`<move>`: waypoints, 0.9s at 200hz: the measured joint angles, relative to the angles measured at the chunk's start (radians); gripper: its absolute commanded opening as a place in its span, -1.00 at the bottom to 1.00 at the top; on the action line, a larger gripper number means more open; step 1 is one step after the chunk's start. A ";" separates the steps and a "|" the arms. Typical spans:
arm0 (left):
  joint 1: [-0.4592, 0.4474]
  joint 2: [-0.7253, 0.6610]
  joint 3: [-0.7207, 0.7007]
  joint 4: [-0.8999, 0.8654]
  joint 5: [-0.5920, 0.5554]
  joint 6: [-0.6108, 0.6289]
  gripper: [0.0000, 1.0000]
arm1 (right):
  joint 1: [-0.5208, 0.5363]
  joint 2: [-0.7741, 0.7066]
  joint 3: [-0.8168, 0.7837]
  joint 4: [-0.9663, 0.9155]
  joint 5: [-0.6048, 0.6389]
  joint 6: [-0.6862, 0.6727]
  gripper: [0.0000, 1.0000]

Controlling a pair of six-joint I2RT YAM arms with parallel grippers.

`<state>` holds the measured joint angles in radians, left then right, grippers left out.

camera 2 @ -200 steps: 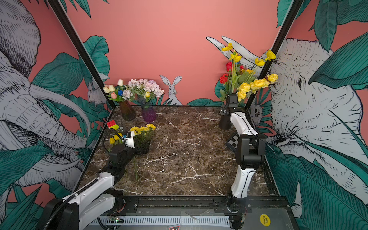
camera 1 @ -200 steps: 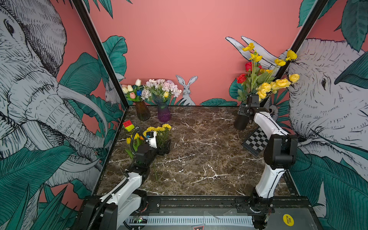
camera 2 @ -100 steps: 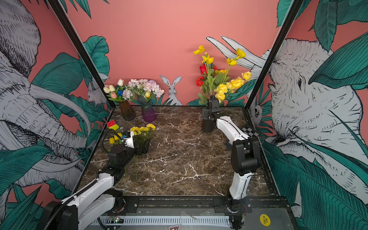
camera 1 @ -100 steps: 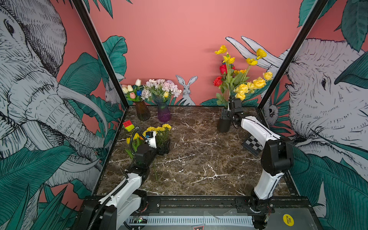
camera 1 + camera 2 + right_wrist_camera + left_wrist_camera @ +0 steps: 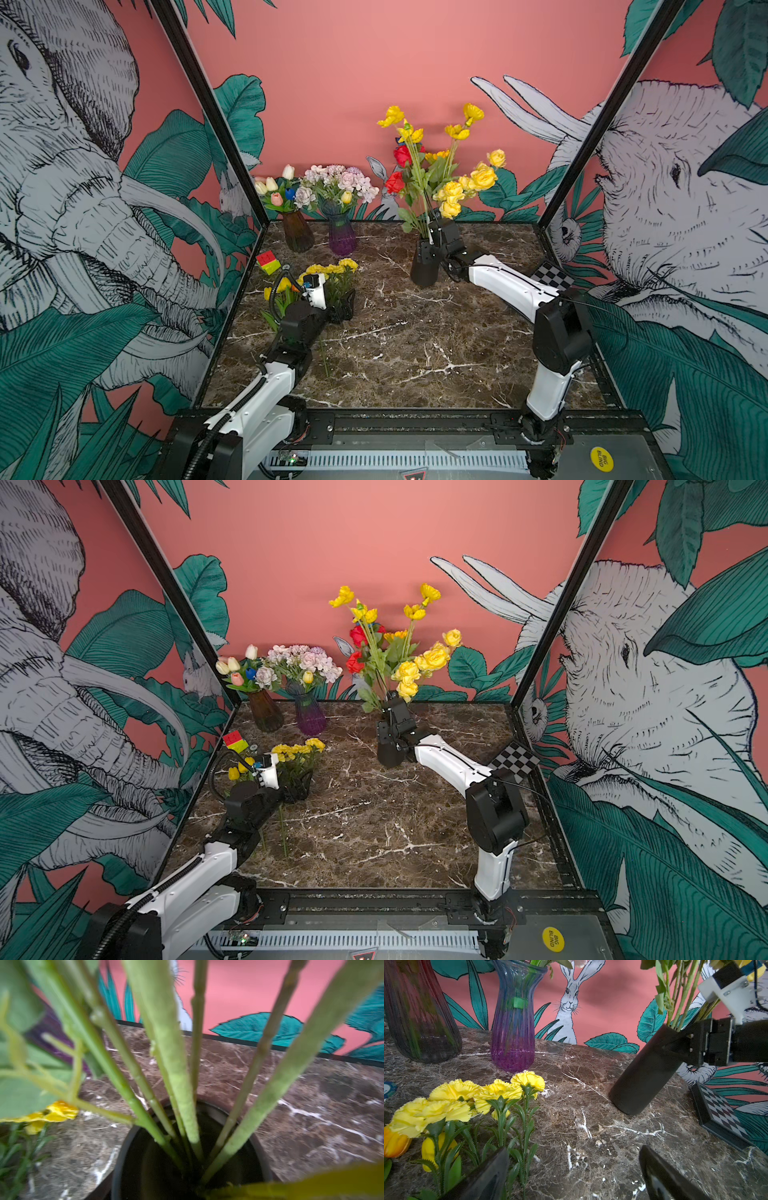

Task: Pick out yellow flowers from the vase
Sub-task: Move the vase to the center of the board.

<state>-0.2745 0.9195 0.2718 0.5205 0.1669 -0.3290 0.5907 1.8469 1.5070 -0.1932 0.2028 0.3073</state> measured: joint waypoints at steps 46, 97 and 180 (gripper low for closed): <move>0.000 -0.018 0.000 -0.002 -0.003 0.000 0.98 | 0.049 0.044 0.037 0.037 0.002 0.004 -0.21; 0.000 -0.016 0.000 -0.002 -0.003 0.000 0.98 | 0.067 0.053 0.043 0.048 0.004 0.002 0.01; 0.000 -0.010 0.000 -0.002 -0.003 0.001 0.98 | 0.067 0.053 0.042 0.050 -0.007 -0.018 0.61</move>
<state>-0.2745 0.9092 0.2718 0.5190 0.1635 -0.3283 0.6579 1.9003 1.5494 -0.1429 0.1959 0.2890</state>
